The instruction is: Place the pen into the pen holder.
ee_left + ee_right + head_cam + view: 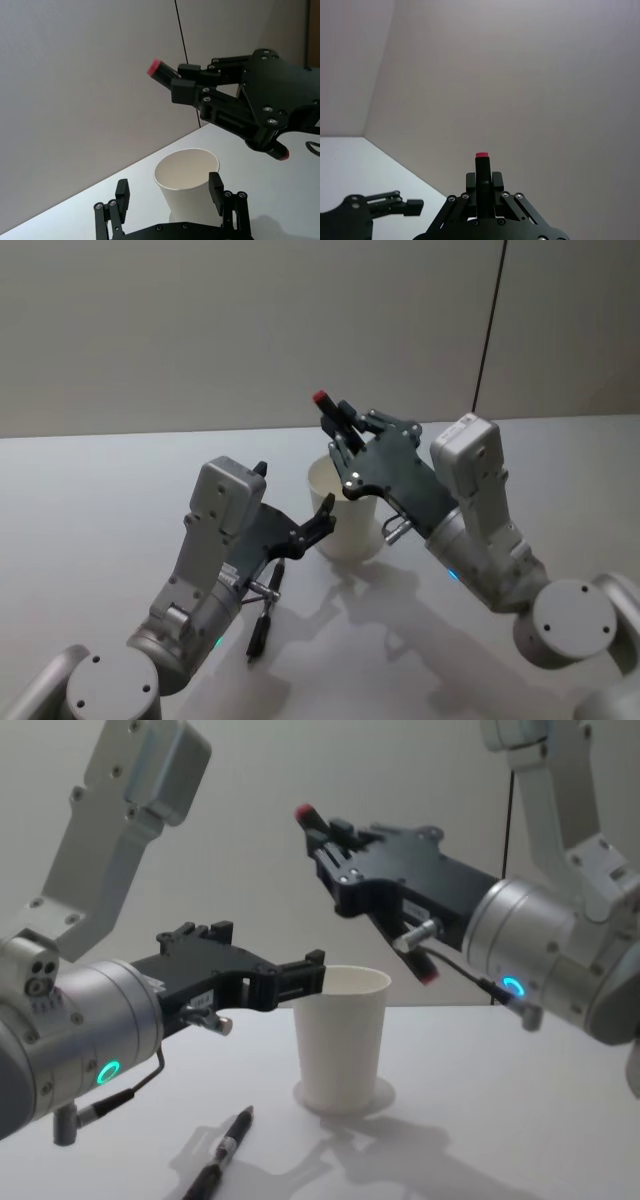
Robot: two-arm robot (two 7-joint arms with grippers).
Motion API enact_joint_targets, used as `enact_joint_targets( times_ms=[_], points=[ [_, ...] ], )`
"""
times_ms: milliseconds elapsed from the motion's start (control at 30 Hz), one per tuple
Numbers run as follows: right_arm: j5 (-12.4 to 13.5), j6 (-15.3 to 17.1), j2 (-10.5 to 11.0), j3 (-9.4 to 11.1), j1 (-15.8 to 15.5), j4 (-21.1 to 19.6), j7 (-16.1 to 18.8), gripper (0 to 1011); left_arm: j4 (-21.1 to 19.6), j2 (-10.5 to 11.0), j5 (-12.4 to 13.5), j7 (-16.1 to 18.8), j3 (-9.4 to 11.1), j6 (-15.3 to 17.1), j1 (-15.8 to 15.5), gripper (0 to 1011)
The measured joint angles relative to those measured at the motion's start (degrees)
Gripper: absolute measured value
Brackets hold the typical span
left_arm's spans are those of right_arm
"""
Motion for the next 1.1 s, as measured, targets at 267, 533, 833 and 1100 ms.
enact_joint_targets(
  times_ms=[267,533,833,1100],
  points=[
    [-0.59,-7.84,-0.54,0.21,2.76,3.23,3.51,169,0.0,0.0,0.0,0.0,0.0,0.0,0.0,1005],
    [-3.77,-13.48,-1.03,0.54,5.18,5.6,3.26,169,0.0,0.0,0.0,0.0,0.0,0.0,0.0,1005],
    [-5.62,-14.4,-1.55,0.77,6.71,7.52,0.92,169,0.0,0.0,0.0,0.0,0.0,0.0,0.0,1005],
    [-3.29,-14.49,-2.49,0.99,8.83,11.8,0.26,169,0.0,0.0,0.0,0.0,0.0,0.0,0.0,1005]
  ],
)
